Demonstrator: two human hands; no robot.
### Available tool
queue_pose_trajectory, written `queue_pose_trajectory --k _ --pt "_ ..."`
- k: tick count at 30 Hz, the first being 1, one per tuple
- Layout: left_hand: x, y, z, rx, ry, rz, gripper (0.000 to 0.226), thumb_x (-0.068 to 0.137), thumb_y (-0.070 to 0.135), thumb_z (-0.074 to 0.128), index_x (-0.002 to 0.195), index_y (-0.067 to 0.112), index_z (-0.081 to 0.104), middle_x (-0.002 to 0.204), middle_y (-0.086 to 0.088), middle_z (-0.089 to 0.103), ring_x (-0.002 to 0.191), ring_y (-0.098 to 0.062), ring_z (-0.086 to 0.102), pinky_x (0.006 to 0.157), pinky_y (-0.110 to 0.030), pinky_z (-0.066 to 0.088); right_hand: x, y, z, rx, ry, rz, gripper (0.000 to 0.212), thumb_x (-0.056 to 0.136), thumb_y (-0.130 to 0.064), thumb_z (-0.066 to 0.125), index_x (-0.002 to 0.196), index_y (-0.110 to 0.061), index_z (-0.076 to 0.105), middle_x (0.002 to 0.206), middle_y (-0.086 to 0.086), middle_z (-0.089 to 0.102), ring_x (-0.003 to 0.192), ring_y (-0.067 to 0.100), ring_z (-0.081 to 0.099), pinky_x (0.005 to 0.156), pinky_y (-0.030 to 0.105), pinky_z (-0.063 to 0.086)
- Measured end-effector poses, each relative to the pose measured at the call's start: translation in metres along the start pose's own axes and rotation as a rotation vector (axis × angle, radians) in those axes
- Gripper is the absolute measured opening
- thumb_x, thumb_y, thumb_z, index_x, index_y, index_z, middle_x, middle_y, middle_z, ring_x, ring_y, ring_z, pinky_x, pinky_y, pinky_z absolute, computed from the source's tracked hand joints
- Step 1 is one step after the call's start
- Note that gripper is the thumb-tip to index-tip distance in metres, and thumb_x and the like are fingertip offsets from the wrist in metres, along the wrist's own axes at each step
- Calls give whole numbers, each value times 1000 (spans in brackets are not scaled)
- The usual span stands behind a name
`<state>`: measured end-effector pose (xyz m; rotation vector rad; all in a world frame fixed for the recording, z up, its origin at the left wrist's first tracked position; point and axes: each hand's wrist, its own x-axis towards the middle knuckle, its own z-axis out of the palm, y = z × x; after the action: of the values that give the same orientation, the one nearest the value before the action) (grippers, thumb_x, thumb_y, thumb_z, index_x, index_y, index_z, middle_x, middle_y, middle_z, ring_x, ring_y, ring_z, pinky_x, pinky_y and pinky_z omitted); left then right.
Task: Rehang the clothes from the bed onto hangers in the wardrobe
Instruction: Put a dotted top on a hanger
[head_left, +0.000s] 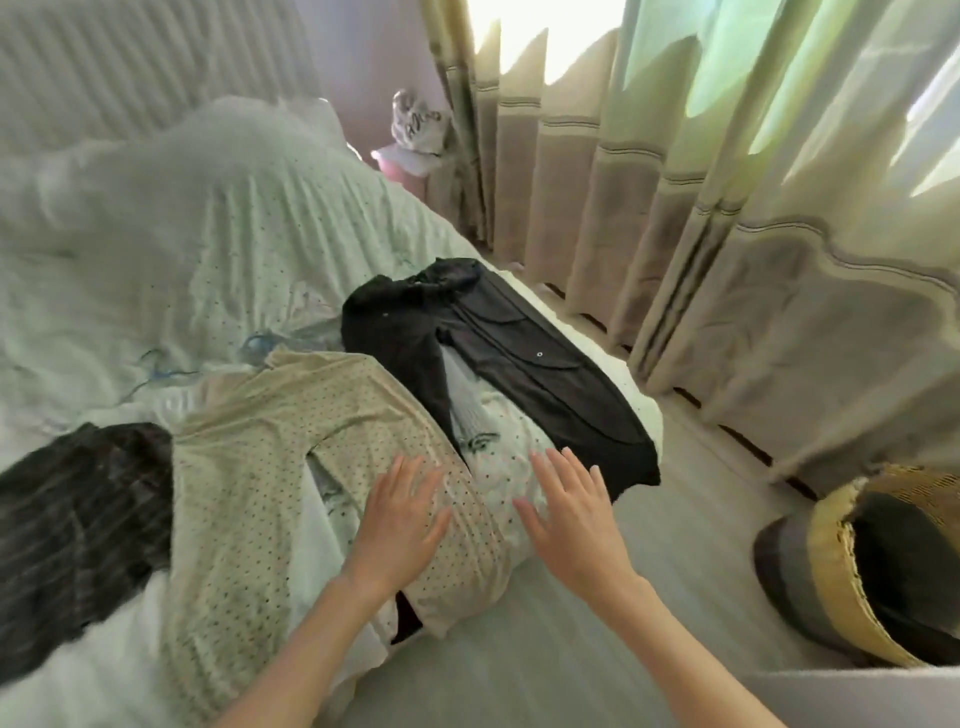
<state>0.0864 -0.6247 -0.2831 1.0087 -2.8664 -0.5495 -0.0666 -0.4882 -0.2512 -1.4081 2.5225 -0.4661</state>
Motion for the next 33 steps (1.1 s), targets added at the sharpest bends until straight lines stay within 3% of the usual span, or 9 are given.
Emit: queue_pose_trajectory --k 3,7,11,16,22,27,33 --pt "-10 -44 -15 -33 38 -118 82 78 60 0 146 22 24 156 -5 10 143 -19 -5 111 -31 -5 38 -26 20 0 -31 -92 58 96 -44 40 146 -17 27 152 5 28 143 22 15 116 41 6" --pt "-34 -97 -27 -39 44 -316 83 76 62 -1 146 22 21 156 -3 6 141 -14 -10 115 -34 -3 77 -58 49 -14 -104 -205 61 94 -51 28 146 -18 26 151 5 29 142 21 18 116 39 6" --pt "-44 -139 -34 -35 0 -504 56 97 46 22 148 26 12 157 2 -3 141 -13 -16 116 -35 -7 121 -86 70 25 -203 -285 60 96 -47 34 147 -20 21 153 4 23 143 21 13 117 38 8" --pt "-16 -183 -34 -123 35 -671 54 98 39 29 147 23 14 157 1 2 143 -15 -8 116 -33 -3 198 -105 104 31 -281 -363 58 96 -42 39 146 -18 23 152 2 26 143 20 15 117 39 9" --pt "74 -254 -24 -159 29 -713 54 99 36 28 148 24 11 157 2 -2 143 -14 -11 118 -36 -1 320 -127 159 -56 -338 -454 56 95 -40 40 143 -14 29 145 5 36 135 23 30 113 44 23" --pt "124 -311 26 -165 -72 -781 53 100 32 28 148 21 9 157 -2 -3 143 -17 -10 117 -35 -1 394 -142 221 -195 -434 -548 52 96 -39 40 142 -16 28 145 2 34 136 20 28 113 39 18" --pt "148 -388 87 -137 -241 -883 57 99 35 28 149 22 4 156 -7 -7 143 -24 -9 117 -44 1 470 -153 299 -287 -509 -538 54 98 -37 37 144 -12 24 147 6 34 136 23 29 112 35 20"
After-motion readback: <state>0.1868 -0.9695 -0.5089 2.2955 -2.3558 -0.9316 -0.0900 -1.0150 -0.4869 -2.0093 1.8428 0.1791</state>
